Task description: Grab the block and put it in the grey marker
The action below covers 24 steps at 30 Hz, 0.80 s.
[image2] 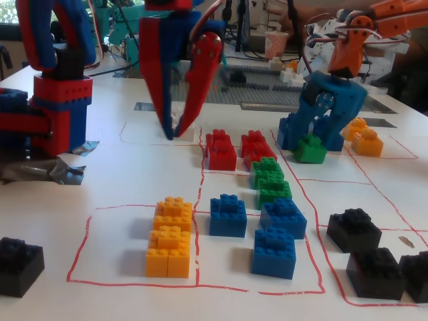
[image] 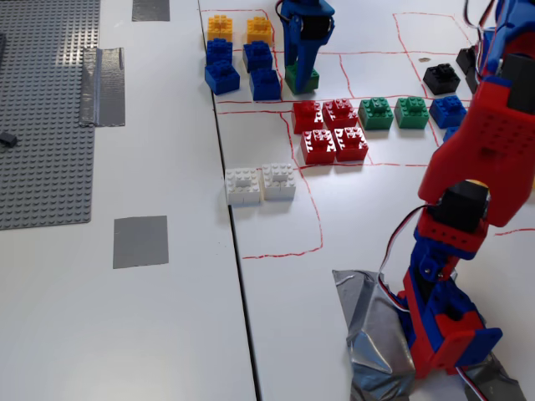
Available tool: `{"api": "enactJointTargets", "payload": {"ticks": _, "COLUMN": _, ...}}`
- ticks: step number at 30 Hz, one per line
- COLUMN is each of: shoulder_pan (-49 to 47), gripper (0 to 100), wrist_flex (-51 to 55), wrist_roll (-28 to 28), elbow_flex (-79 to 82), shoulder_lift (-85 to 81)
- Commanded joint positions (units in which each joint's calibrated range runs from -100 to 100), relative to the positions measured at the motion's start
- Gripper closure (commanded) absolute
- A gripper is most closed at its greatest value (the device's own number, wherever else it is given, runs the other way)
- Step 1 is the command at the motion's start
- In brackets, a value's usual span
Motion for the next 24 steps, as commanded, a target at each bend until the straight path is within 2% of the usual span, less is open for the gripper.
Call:
{"api": "enactJointTargets", "payload": {"ticks": 1, "shoulder_pan": 3.9, "gripper": 100, "wrist_flex": 2.1, "wrist_roll": 3.1, "elbow_flex": -7.0, "shoulder_lift": -2.6}}
{"api": "enactJointTargets", "payload": {"ticks": 6, "shoulder_pan": 8.7, "gripper": 94, "wrist_flex": 5.3, "wrist_roll": 7.6, "elbow_flex": -12.4, "shoulder_lift": 0.6}}
{"api": "enactJointTargets", "payload": {"ticks": 11, "shoulder_pan": 13.0, "gripper": 93, "wrist_flex": 5.8, "wrist_roll": 13.5, "elbow_flex": -16.3, "shoulder_lift": 4.7}}
{"api": "enactJointTargets", "payload": {"ticks": 15, "shoulder_pan": 15.0, "gripper": 87, "wrist_flex": 6.5, "wrist_roll": 20.8, "elbow_flex": -16.1, "shoulder_lift": 7.3}}
{"api": "enactJointTargets", "payload": {"ticks": 24, "shoulder_pan": 17.8, "gripper": 78, "wrist_flex": 5.1, "wrist_roll": 21.9, "elbow_flex": -24.3, "shoulder_lift": 15.5}}
